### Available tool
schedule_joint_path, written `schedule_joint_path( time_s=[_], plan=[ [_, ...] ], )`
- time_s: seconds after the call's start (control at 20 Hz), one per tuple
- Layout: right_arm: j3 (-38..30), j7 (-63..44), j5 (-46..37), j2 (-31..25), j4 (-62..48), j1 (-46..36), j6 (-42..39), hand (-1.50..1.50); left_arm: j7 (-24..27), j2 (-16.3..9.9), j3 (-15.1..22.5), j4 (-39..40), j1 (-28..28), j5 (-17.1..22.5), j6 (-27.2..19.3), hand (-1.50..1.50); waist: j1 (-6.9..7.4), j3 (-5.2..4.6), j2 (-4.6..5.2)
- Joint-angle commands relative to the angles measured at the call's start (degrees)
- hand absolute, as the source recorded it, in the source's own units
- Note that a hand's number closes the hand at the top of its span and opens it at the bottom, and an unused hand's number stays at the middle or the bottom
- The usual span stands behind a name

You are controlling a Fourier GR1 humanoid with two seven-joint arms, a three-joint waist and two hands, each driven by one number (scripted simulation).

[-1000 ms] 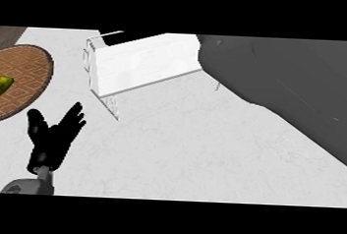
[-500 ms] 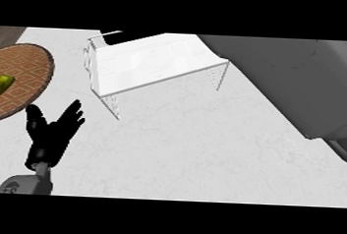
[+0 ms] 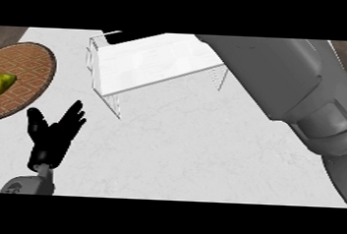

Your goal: Pick the eggplant from the tray and place it in the tiered shelf

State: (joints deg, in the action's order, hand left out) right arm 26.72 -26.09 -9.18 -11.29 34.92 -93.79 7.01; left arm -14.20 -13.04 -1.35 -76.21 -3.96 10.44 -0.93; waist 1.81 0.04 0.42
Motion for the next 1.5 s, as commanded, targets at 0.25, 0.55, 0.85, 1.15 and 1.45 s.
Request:
schedule_joint_path(
  time_s=[0.25,0.55,0.85,1.15,1.45],
  plan=[
    [-5.52,12.22,-1.53,2.38,-11.31,-2.79,1.31,1.50,-1.16,1.35,0.32,2.10,-1.47,-0.62,-0.32,0.00,0.52,-0.14,0.44],
    [-6.75,12.98,-3.35,3.17,-10.73,-1.77,0.95,1.50,-3.51,1.29,0.05,-2.27,1.83,-0.30,-0.75,0.00,-0.49,-0.07,-0.20],
    [-12.37,10.68,-0.50,2.40,-13.47,-3.48,4.49,1.50,-1.24,0.89,-0.63,-0.64,1.89,-0.10,0.71,0.00,-0.26,-0.06,-0.16],
    [-18.06,11.65,2.99,3.67,-13.56,-3.72,7.45,-1.50,0.51,2.66,0.79,-0.22,2.24,-1.69,0.02,0.00,-0.38,-0.09,-0.08],
    [-26.37,13.40,9.50,3.32,-12.50,-2.81,11.04,-1.50,-0.69,1.25,-0.66,0.64,0.66,-1.23,0.55,0.00,-0.30,-0.08,0.04]
  ],
)
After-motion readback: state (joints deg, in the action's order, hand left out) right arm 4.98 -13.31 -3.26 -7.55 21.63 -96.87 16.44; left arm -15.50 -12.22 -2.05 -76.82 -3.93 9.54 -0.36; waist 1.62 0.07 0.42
